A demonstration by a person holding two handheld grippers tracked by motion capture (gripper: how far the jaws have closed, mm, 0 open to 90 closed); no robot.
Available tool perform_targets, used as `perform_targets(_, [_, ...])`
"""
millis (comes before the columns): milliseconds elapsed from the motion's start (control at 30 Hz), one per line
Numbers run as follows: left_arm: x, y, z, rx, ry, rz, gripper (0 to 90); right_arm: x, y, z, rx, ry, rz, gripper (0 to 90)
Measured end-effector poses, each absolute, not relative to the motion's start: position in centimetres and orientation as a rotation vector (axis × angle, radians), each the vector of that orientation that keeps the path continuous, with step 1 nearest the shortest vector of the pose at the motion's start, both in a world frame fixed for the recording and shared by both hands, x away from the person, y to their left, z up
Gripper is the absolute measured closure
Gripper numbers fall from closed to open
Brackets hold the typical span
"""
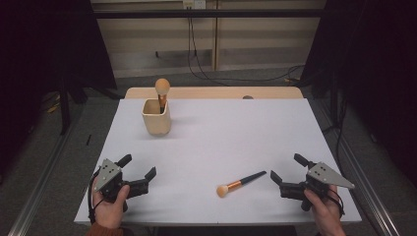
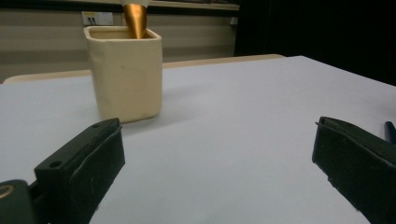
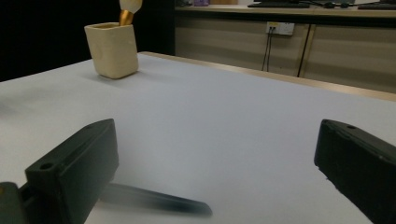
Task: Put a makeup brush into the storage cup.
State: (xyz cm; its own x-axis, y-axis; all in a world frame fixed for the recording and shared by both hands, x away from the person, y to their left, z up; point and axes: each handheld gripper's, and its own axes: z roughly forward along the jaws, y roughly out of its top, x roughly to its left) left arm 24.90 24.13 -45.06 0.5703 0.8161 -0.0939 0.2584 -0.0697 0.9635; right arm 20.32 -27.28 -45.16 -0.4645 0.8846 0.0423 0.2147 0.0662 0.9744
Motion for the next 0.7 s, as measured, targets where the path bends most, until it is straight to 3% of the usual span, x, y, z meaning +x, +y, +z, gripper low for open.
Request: perform_targets(700, [24.3, 24.5, -45.2, 1.613, 0.946, 0.592, 3.1, 24.1, -23.6, -43.8, 1.01, 1.88, 1.509, 0.3])
